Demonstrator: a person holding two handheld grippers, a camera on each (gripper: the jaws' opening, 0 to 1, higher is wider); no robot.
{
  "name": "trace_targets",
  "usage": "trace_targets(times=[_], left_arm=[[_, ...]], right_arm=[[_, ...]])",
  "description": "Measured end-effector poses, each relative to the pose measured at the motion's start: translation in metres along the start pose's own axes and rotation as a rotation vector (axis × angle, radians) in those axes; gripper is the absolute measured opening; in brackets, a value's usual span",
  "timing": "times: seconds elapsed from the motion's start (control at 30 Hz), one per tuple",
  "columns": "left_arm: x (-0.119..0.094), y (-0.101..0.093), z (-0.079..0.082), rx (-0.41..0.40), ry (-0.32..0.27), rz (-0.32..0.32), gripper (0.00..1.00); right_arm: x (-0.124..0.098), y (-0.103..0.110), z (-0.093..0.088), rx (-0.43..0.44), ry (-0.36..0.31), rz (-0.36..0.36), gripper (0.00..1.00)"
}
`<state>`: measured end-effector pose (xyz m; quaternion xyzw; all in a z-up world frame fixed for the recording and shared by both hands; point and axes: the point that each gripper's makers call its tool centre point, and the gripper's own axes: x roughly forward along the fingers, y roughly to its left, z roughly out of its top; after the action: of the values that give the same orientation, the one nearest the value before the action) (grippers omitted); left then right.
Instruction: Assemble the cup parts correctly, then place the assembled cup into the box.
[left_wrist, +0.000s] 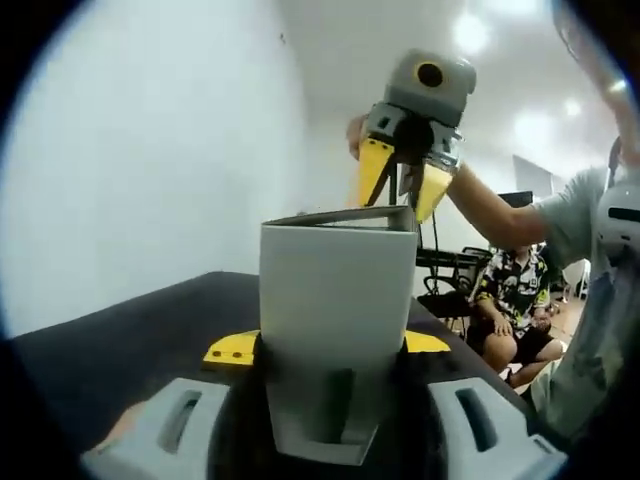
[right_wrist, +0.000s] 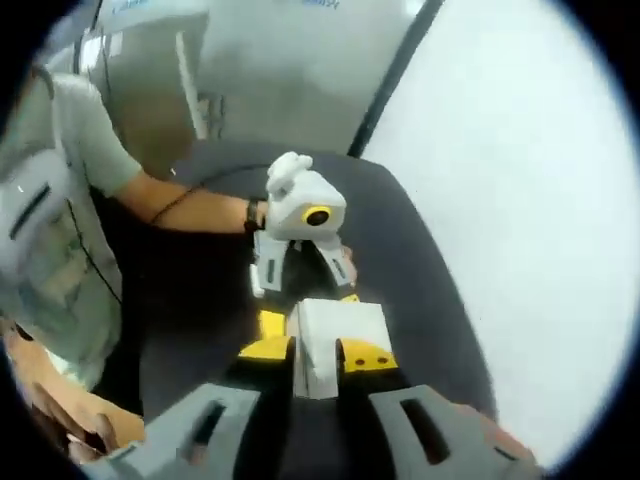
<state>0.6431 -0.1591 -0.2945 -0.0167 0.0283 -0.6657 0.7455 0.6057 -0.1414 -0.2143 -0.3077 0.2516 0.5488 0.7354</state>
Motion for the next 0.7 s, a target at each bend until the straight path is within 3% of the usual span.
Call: trace_targets(times=[0.17,0.27,0.33,0.53,0.63,0.67,0.7], left_arm=[[0.0,0.0,0.0,0.001,0.0,0.001,0.47],[0.0,0.0,0.0,0.0,0.0,0.0,0.47],[0.0,0.0,0.0,0.001,0.0,0.0,0.47],[0.0,0.0,0.0,-0.001,-0.002,0.001,0.47],[0.001,0.0,0.0,0.001,-0.002,0.003,0.47],[0.001,0.0,-0.001,0.007,0.007,0.001,0.47],[-0.001,0.0,0.0,0.005,0.005,-0.001,0.47]], right_arm=[[-0.008,-0.014,0.007,0.021,-0.025,-0.016,0.17],[-0.005,-0.02,-0.001,-0.005,0.057,-0.045,0.17],[-0.001,-0.015,-0.006,-0.003,0.107,-0.017,0.17],[0.005,-0.01,-0.009,0.029,0.172,0.029,0.17],[0.012,-0.004,-0.024,0.043,0.262,0.05,0.17],[0.012,0.0,-0.016,0.06,0.222,0.075,0.15],[0.011,-0.004,-0.017,0.05,0.225,0.064,0.15]])
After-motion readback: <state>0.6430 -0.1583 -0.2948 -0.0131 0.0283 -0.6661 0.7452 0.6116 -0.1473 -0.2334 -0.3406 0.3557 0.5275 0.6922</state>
